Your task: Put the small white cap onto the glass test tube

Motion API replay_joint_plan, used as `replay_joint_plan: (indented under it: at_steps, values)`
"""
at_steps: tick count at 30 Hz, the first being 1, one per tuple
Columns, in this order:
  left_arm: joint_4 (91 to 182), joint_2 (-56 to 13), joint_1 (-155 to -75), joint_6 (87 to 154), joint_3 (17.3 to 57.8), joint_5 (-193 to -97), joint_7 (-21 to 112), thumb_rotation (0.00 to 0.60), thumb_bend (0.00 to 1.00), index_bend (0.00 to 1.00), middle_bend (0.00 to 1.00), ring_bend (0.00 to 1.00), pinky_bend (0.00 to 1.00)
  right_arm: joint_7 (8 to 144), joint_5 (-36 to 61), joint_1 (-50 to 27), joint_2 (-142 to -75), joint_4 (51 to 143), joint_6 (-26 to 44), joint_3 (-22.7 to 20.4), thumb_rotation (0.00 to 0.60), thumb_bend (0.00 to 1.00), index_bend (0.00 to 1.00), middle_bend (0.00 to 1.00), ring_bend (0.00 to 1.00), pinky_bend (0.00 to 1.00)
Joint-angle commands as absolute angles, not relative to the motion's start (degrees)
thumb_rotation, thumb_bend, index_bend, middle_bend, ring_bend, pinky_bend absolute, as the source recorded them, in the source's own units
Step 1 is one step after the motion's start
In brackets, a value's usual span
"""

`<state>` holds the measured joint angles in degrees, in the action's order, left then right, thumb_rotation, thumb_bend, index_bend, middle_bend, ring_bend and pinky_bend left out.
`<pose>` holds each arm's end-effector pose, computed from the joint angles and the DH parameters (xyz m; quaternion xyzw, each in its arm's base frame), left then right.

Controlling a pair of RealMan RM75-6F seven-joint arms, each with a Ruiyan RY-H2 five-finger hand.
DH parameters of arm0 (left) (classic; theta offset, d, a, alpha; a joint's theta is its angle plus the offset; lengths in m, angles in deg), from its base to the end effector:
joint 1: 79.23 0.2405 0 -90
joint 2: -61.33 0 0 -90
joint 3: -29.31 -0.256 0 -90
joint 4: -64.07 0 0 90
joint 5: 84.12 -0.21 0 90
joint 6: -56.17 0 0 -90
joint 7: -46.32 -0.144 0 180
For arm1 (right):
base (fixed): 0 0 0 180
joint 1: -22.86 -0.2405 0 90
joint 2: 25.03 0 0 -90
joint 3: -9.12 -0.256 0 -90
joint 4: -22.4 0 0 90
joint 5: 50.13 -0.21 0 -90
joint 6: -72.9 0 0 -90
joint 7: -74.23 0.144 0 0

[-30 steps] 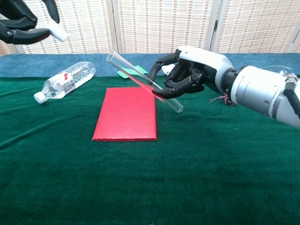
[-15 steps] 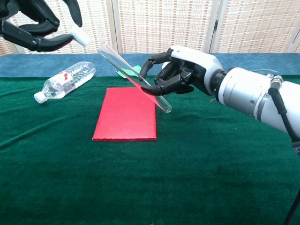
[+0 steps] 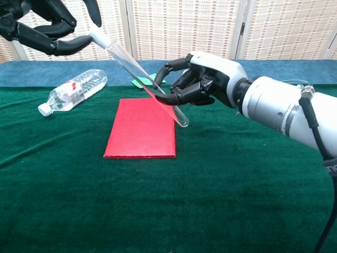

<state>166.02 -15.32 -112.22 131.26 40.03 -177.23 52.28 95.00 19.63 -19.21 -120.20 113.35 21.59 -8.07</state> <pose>-0.1032 0.2830 0.0817 -0.6497 -0.3433 -0.6194 0.2766 -0.0702 -0.3187 -0.0406 0.5633 -0.6213 0.5277 0.1346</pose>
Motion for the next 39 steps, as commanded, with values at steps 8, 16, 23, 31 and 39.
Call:
replay_joint_plan:
  at_steps: [8, 16, 23, 31, 39]
  values:
    - [166.0, -16.2, -112.8, 131.4, 40.3, -176.6, 51.6, 0.600, 0.50, 0.60, 1.00, 0.89, 0.81, 95.7, 19.8, -19.6, -120.5, 112.9, 21.8, -8.1, 0.594, 0.79, 0.81, 0.96, 1.00, 1.00]
    - [166.0, -16.5, -113.1, 131.2, 40.1, -176.3, 51.4, 0.600, 0.50, 0.60, 1.00, 0.89, 0.81, 96.2, 19.7, -19.6, -120.7, 112.8, 21.5, -8.3, 0.592, 0.79, 0.81, 0.96, 1.00, 1.00]
    - [166.1, -16.5, -113.2, 131.6, 40.1, -176.2, 51.3, 0.600, 0.50, 0.60, 1.00, 0.89, 0.81, 96.9, 19.9, -19.6, -120.7, 112.6, 21.5, -8.3, 0.593, 0.79, 0.81, 0.96, 1.00, 1.00]
    - [166.0, -16.3, -113.1, 131.8, 39.8, -176.2, 51.5, 0.600, 0.50, 0.60, 1.00, 0.89, 0.81, 97.4, 20.3, -19.7, -120.7, 112.3, 21.4, -8.3, 0.593, 0.79, 0.81, 0.96, 1.00, 1.00]
    - [166.1, -15.9, -113.0, 132.2, 39.7, -176.2, 51.9, 0.600, 0.50, 0.60, 1.00, 0.89, 0.81, 97.5, 20.3, -19.7, -120.6, 112.5, 21.3, -8.2, 0.592, 0.79, 0.81, 0.96, 1.00, 1.00]
